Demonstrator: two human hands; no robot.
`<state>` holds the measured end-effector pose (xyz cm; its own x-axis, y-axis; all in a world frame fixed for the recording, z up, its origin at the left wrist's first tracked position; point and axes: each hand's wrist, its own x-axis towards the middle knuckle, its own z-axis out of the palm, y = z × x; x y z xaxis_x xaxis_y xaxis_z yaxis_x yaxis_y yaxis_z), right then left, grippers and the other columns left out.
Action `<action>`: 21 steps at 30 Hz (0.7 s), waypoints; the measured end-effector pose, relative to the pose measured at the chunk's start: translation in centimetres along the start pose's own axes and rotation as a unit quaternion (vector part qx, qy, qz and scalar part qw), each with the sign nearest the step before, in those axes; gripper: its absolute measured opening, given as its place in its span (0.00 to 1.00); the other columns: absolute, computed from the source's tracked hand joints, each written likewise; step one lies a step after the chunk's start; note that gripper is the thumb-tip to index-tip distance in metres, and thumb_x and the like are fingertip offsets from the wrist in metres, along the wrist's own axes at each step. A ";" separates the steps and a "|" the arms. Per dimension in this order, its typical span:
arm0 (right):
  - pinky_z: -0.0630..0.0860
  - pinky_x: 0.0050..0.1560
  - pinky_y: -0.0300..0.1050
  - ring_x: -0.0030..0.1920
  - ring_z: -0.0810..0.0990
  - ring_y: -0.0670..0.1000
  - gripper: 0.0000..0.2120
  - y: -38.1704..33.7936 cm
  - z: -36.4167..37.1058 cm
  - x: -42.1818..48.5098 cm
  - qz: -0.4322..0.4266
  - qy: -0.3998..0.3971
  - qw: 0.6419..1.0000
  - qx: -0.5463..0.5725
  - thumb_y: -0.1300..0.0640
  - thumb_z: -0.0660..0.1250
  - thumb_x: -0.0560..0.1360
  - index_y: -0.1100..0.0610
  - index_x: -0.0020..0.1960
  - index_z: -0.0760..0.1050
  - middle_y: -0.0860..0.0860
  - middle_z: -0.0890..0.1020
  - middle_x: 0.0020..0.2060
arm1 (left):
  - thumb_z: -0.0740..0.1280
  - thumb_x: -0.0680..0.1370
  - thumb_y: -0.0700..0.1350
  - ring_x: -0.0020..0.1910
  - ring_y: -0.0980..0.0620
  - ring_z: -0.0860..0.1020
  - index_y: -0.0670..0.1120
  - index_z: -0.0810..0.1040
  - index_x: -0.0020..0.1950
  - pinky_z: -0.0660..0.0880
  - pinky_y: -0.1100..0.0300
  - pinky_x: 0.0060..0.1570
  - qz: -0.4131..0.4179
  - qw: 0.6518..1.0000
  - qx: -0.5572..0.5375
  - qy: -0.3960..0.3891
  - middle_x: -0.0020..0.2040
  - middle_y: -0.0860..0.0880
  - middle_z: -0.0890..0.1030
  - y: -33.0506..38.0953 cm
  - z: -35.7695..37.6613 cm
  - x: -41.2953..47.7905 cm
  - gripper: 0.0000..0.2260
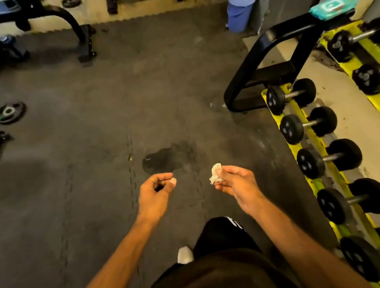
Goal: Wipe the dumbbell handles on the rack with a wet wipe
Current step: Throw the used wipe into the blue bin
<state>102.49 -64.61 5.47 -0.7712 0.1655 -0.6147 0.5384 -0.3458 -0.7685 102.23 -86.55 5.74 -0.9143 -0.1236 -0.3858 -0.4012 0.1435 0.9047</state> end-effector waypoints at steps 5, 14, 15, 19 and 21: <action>0.83 0.47 0.48 0.41 0.84 0.56 0.06 -5.3 4.7 8.9 0.003 0.028 0.999 0.019 0.64 0.72 0.74 0.62 0.51 0.81 0.60 0.86 0.42 | 0.71 0.78 0.36 0.43 0.50 0.77 0.47 0.82 0.50 0.73 0.72 0.37 -0.005 1.000 0.005 -0.023 0.43 0.42 0.79 3.3 -0.2 11.1 0.06; 0.83 0.45 0.48 0.44 0.85 0.57 0.09 -17.8 11.7 27.3 0.021 0.033 0.999 0.019 0.65 0.72 0.74 0.63 0.54 0.80 0.61 0.85 0.46 | 0.71 0.79 0.37 0.43 0.52 0.79 0.49 0.81 0.49 0.75 0.70 0.37 -0.019 1.000 -0.009 -0.003 0.42 0.45 0.81 13.2 2.1 32.3 0.06; 0.83 0.45 0.48 0.44 0.85 0.57 0.09 -19.5 12.8 29.8 0.025 0.033 0.999 0.006 0.65 0.72 0.74 0.62 0.54 0.80 0.61 0.85 0.46 | 0.71 0.79 0.38 0.42 0.53 0.78 0.48 0.81 0.49 0.75 0.71 0.36 -0.023 1.000 -0.009 0.002 0.42 0.47 0.81 14.4 2.2 34.9 0.05; 0.82 0.45 0.47 0.42 0.84 0.56 0.04 -25.4 16.8 37.3 0.018 0.016 1.000 -0.002 0.65 0.70 0.76 0.62 0.51 0.80 0.59 0.85 0.43 | 0.70 0.79 0.37 0.43 0.52 0.78 0.44 0.82 0.52 0.74 0.72 0.36 -0.023 0.999 -0.033 0.011 0.43 0.45 0.80 18.4 2.8 43.2 0.04; 0.82 0.43 0.46 0.42 0.84 0.55 0.04 -28.1 19.0 41.6 0.013 0.009 1.000 -0.011 0.64 0.70 0.76 0.62 0.50 0.80 0.58 0.85 0.42 | 0.70 0.79 0.36 0.43 0.53 0.79 0.44 0.82 0.51 0.74 0.71 0.37 -0.026 0.999 -0.040 0.011 0.43 0.45 0.81 20.3 2.9 48.4 0.04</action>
<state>48.81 -65.52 4.85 -0.7505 0.1729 -0.6379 0.5664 -0.3293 -0.7555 49.74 -86.81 4.90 -0.8904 -0.1504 -0.4296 -0.4418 0.0581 0.8952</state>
